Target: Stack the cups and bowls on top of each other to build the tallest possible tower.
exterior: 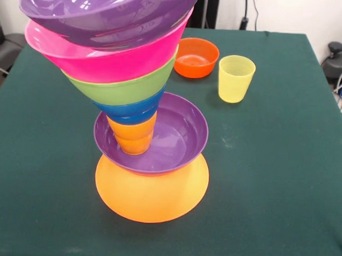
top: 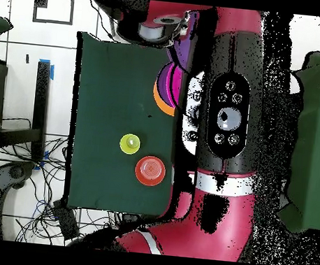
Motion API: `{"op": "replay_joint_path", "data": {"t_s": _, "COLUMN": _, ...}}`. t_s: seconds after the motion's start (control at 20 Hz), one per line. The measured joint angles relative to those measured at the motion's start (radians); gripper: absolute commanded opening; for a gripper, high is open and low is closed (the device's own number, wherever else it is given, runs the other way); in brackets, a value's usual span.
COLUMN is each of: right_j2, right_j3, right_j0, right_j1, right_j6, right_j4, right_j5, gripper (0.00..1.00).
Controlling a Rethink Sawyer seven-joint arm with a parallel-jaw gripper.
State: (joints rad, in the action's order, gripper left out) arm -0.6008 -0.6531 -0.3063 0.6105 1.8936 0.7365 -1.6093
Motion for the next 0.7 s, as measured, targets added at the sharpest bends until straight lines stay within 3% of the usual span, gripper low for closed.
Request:
{"op": "replay_joint_path", "data": {"t_s": 0.4, "right_j2": 0.0, "right_j3": 0.079, "right_j0": 0.012, "right_j1": -0.037, "right_j6": -0.005, "right_j4": 0.07, "right_j5": -0.038, "gripper": 0.0}}
{"op": "replay_joint_path", "data": {"t_s": 0.7, "right_j2": 0.003, "right_j3": 0.089, "right_j0": 0.012, "right_j1": -0.043, "right_j6": -0.005, "right_j4": 0.073, "right_j5": -0.073, "gripper": 0.0}}
